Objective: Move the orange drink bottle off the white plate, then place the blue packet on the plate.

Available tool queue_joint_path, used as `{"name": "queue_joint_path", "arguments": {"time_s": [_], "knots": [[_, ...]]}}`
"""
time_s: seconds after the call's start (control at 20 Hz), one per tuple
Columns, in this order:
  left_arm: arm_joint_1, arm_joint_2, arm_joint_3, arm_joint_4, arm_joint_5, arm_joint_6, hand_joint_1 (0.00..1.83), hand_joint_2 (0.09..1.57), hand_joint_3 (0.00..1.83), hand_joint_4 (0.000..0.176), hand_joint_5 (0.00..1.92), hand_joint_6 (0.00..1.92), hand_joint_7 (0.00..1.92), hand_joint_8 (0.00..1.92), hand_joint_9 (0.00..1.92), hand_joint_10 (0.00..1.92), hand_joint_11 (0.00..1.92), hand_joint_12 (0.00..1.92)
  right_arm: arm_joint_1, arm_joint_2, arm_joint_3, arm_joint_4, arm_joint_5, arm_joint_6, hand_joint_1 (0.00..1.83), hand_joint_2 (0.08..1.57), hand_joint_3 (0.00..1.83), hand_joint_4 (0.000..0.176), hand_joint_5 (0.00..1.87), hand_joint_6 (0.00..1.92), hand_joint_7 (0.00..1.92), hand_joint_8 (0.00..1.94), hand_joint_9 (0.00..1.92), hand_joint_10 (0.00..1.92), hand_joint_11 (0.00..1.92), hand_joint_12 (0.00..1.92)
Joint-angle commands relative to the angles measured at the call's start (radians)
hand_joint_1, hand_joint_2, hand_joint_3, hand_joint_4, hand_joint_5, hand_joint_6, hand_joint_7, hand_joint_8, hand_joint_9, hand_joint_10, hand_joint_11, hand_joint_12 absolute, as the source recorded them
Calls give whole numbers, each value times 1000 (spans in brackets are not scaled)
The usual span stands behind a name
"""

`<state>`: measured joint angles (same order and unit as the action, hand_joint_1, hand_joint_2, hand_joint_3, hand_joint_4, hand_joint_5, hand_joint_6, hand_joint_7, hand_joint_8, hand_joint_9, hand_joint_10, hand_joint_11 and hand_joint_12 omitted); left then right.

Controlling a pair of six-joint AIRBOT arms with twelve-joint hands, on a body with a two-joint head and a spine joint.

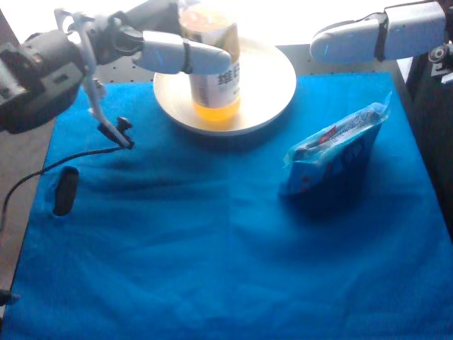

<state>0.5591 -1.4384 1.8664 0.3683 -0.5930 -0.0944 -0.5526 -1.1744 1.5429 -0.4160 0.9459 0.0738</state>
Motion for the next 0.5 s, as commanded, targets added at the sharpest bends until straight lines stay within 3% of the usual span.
{"name": "queue_joint_path", "arguments": {"time_s": [0.0,0.1,0.2,0.3,0.35,0.4,0.45], "knots": [[-15,17,-7,-62,-162,-24,1216,1136,0,0,885,1056,998,1036,1125,155,794,957,19,1,-3,52,109,6,630,890,8,88,262,3,207,0,161,0,15,300],[-20,58,-42,-49,-191,-24,1228,1132,0,0,872,1036,1027,1028,1182,96,837,936,19,1,-4,52,109,6,641,895,8,90,260,1,191,0,147,0,2,292],[-30,111,-95,-10,-218,-26,1230,1115,1,0,938,930,1031,1024,1202,67,718,1182,19,1,-5,52,109,6,599,863,0,105,267,4,188,3,137,2,0,282],[-32,153,-139,8,-248,-30,1211,1137,4,0,901,1014,970,1098,1169,44,755,1101,19,1,-5,52,109,6,599,867,0,101,268,3,193,4,146,5,9,292],[-32,179,-167,27,-272,-39,1211,1146,0,0,867,1067,981,1081,1180,35,836,967,19,1,-5,52,109,6,612,865,0,104,273,5,192,3,144,3,1,291],[-33,196,-182,45,-286,-53,1213,1129,0,2,927,982,993,1052,1178,27,822,925,19,1,-5,52,109,6,612,851,0,108,280,6,196,4,149,5,2,293],[-33,211,-199,64,-306,-66,1194,1151,5,22,880,1085,933,1117,1107,9,726,934,19,2,-5,52,109,6,622,848,0,114,286,8,208,8,153,5,10,298]]}}
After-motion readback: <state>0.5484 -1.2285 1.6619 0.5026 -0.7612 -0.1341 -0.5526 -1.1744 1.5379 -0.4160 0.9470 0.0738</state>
